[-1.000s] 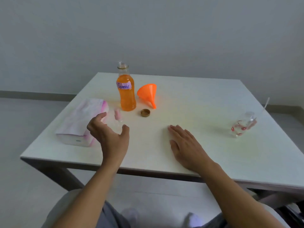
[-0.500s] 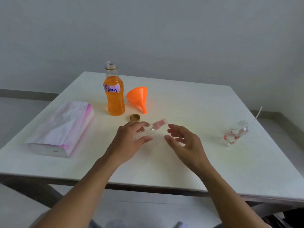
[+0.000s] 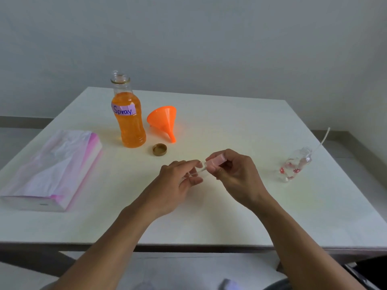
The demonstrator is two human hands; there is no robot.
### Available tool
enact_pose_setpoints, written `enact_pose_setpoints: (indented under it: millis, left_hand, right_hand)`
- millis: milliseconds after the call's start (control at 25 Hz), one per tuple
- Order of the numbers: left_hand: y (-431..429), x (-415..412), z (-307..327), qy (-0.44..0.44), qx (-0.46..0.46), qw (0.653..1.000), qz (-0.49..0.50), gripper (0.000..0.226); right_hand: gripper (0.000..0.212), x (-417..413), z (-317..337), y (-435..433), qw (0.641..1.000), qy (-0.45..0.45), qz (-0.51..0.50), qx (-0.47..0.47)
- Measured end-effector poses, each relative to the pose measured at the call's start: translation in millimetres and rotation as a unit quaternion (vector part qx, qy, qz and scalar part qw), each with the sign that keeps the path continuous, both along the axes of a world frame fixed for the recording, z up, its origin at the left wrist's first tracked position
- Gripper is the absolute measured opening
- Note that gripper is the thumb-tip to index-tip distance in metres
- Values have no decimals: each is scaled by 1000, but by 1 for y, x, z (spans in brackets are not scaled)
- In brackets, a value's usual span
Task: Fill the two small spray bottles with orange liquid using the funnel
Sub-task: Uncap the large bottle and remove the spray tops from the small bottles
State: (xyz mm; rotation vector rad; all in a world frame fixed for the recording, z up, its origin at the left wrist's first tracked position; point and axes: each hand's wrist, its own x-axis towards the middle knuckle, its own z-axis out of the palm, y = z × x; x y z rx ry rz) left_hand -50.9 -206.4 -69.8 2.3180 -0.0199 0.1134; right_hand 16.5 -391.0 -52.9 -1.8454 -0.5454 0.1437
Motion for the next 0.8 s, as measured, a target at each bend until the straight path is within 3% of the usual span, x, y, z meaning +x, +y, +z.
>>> enact_pose_setpoints:
  millis: [240, 400, 560, 680, 800]
  left_hand:
    - [3, -4, 8, 54, -45, 997, -37, 37]
    - [2, -4, 9, 58, -55, 996, -34, 43]
    - [2, -4, 8, 55, -34, 998, -22, 42]
    - [-2, -4, 10, 43, -30, 999, -13, 38]
    - [-5, -5, 11, 37, -28, 999, -20, 39]
  right_hand:
    - [16, 6, 7, -9, 996, 22, 83, 29]
    - [59, 19, 10, -26, 992, 81, 53, 77]
    - [54, 20, 14, -32, 977, 152, 39, 146]
    - [49, 8, 12, -17, 987, 124, 52, 83]
    - [58, 5, 9, -7, 998, 65, -5, -2]
